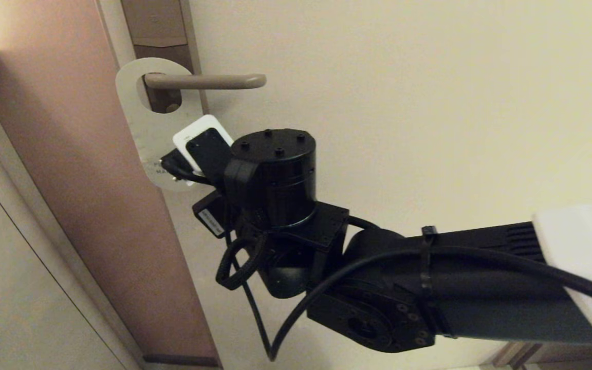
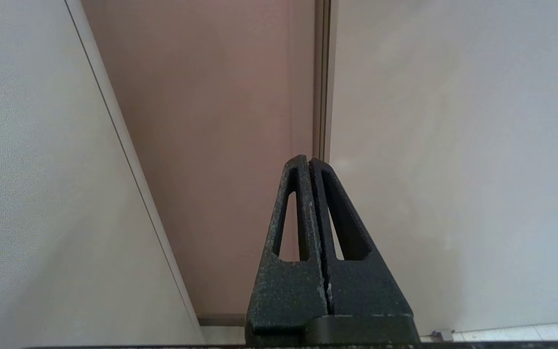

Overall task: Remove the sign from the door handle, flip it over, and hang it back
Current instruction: Hang the sign back with the other side facing out, then take down the sign

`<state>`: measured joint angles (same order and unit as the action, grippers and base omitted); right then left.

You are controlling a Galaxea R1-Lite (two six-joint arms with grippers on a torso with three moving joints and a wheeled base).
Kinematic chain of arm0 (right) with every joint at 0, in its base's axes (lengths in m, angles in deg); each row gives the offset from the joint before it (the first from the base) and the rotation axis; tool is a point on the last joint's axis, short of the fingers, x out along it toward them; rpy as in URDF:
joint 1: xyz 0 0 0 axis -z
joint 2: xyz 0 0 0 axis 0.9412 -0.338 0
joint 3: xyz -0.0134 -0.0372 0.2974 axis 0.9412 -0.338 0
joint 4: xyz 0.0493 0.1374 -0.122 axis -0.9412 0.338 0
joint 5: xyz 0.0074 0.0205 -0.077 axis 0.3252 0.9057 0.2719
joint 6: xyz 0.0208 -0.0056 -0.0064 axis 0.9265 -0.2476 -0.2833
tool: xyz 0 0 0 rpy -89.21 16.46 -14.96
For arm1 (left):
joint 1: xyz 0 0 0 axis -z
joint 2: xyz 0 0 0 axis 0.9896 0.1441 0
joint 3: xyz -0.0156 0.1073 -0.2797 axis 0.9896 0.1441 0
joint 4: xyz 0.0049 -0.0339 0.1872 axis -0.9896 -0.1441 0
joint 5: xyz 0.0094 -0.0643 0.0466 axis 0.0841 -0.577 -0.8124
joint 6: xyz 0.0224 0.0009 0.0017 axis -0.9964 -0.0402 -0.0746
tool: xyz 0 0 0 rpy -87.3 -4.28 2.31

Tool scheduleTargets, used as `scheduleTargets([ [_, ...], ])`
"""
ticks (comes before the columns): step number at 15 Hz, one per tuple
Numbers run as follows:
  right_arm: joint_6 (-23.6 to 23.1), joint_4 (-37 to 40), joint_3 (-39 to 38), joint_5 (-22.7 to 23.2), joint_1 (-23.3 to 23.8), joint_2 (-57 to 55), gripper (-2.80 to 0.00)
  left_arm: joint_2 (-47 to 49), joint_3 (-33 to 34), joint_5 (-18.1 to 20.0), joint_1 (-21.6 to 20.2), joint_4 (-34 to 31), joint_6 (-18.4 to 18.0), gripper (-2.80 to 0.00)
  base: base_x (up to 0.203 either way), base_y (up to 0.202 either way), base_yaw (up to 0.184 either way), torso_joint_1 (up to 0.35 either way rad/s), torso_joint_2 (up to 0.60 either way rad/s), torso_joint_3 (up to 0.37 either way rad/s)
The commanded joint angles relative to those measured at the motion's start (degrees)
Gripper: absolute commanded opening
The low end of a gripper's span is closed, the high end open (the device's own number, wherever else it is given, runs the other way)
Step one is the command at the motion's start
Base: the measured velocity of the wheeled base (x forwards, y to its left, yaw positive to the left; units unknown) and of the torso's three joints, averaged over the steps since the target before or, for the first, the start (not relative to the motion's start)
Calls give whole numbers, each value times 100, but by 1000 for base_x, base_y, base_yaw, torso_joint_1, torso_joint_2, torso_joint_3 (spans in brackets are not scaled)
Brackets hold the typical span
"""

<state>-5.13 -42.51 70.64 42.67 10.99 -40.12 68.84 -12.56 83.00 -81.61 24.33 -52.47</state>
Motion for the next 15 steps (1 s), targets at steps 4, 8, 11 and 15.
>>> scheduleTargets([
  [4,-53,-18,-1732,-35,658,1426,-280,-2,0,0,-1,4,0,-280,0,0,0,0,0,0],
  [8,-141,-18,-3359,-34,1765,2630,-280,-2,0,0,-1,4,0,-280,0,0,0,0,0,0],
  [11,-106,-17,-4055,-18,3012,3352,-280,-2,0,0,-1,4,0,-280,0,0,0,0,0,0],
  [15,397,-18,-4665,65,4364,4266,-280,-2,0,0,-1,4,0,-280,0,0,0,0,0,0],
])
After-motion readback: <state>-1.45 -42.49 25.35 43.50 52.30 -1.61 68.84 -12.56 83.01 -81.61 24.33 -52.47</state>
